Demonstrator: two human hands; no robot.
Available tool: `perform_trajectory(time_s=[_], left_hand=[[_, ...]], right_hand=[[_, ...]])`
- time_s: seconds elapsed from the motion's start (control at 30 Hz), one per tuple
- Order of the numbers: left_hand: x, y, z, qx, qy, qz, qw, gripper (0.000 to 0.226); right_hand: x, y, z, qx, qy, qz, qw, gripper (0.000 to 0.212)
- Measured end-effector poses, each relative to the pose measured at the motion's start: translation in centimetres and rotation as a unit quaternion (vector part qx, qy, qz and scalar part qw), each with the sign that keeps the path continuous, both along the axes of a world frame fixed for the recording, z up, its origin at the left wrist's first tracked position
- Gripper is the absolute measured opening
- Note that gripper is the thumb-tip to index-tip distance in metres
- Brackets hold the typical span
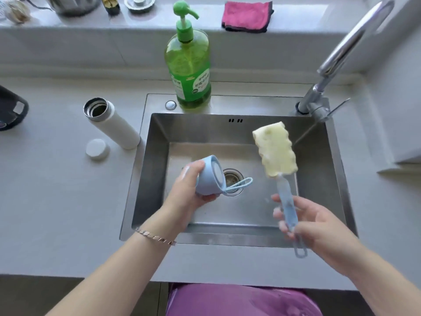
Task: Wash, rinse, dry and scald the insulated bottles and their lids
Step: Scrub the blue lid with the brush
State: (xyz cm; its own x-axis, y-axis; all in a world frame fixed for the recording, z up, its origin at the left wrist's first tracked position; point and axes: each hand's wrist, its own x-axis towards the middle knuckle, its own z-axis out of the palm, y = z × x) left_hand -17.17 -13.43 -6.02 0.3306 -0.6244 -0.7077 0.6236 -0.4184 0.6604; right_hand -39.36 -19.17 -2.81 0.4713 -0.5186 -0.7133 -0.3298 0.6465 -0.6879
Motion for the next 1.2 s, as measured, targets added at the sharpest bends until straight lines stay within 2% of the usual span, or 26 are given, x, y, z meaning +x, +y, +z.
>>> perform_trajectory(time_s=[0.13,0.23,0.27,0.4,0.5,0.57,0.7,0.8,0.83,0.9,1.0,1.1,1.2], left_hand=[[-1.3,-1.6,0.7,-0.036,-0.065,-0.052,0.996,0.022],[-1.7,-2.3,1.1,-0.071,-0.094,-0.07,0.991,0.055],[-1.9,-2.6,1.2,-0.077,-0.114,-0.075,0.988,0.059],[-3.2,-3.5,1.7,-0.095,-0.183,-0.067,0.976,0.051],[-3.1,-4.3,1.9,-0.112,-0.171,-0.005,0.979,0.049],[-3.2,-4.3,2.0,-0.115,-0.168,-0.006,0.979,0.052],[-3.8,-3.4,2.0,-0.11,-0.185,-0.055,0.975,0.038],[-2.6,-3.3,2.1,-0.107,-0.2,-0.036,0.973,0.044],[-2.3,-3.2,2.1,-0.104,-0.208,-0.036,0.972,0.048],[-1.8,-2.8,2.1,-0.096,-0.223,-0.042,0.969,0.05],[-1.0,-2.3,2.2,-0.076,-0.211,-0.032,0.974,0.036],[-0.5,-1.6,2.2,-0.063,-0.187,-0.056,0.979,0.036],[-1.1,-1.2,2.4,-0.067,-0.17,-0.096,0.979,0.043]], right_hand=[[0.4,-0.7,-0.4,-0.131,0.054,0.067,0.988,0.048],[0.7,-0.7,-1.1,-0.258,0.095,0.11,0.955,0.038],[1.0,-0.8,-1.5,-0.277,0.104,0.115,0.948,0.036],[3.3,-1.0,-2.2,-0.283,0.088,0.072,0.952,0.027],[3.8,-0.2,-1.6,-0.311,0.079,0.117,0.94,0.014],[3.7,0.1,-1.0,-0.317,0.097,0.138,0.933,0.01],[3.0,-1.5,-0.8,-0.35,0.175,0.163,0.906,0.018],[2.7,-1.4,0.4,-0.362,0.189,0.219,0.886,0.011],[2.4,-1.3,1.1,-0.365,0.185,0.223,0.885,0.017],[1.5,-1.9,2.2,-0.361,0.173,0.173,0.9,0.034],[-0.7,-3.8,2.5,-0.34,0.147,0.07,0.926,0.049],[-1.7,-4.4,2.1,-0.342,0.097,0.058,0.933,0.04],[-0.7,-3.7,2.0,-0.395,0.08,0.078,0.912,0.037]])
